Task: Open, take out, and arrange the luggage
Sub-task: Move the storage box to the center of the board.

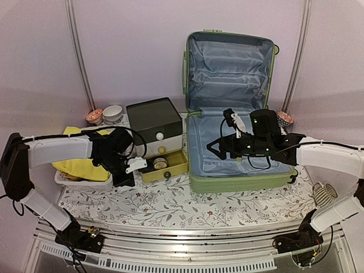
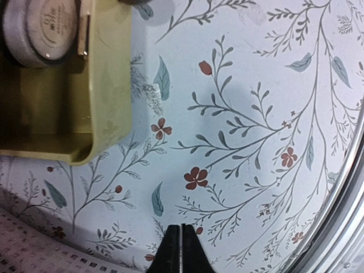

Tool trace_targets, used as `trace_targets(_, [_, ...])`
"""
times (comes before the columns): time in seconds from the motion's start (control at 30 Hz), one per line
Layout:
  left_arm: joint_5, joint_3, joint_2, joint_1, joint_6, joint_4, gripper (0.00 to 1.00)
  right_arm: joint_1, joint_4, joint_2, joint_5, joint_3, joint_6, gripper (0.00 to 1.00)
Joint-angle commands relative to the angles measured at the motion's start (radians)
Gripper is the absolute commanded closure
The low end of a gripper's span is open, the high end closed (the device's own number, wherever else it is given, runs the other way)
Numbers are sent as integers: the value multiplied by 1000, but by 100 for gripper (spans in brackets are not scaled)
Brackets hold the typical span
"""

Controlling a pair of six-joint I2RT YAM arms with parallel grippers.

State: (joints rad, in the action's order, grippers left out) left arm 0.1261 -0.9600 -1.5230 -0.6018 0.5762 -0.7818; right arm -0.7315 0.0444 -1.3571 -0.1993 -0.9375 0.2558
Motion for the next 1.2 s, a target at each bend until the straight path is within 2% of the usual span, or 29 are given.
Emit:
trace_targets(0.0, [65,7,98,14,-6,36,47,7,-16,31,-15,-5,13,12])
trace_targets(0.03, [79,10,103,13,-9,45,7,7,-19,28,-17,-6,16,12])
trace_targets(0.07, [85,9,104,13,-13,50,2,8,-22,26,-22,-6,17,12])
trace_targets(0.2, [110,2,95,9,13,69,2,7,-26,22,-32,-12,24,12])
trace_targets(0.27, [101,-1,88,6,23,108,5,7,-24,23,-28,-12,22,12])
trace_targets(0.47, [87,-41,-33,-14,12,178,25,7,-24,28,-26,-7,24,12])
trace_targets(0.67, [-26,-45,-94,-63,-3,264,35,7,-20,36,-16,1,18,12])
trace_targets(0.9, [-131,11,-71,-117,9,427,39,7,-18,45,-5,11,6,12])
trace_targets(0.97, [-130,5,-86,-123,16,431,52,7,-18,46,-5,12,4,12])
trace_targets(1.17, [-108,-16,-160,-125,55,432,69,8,-21,51,-5,18,3,12])
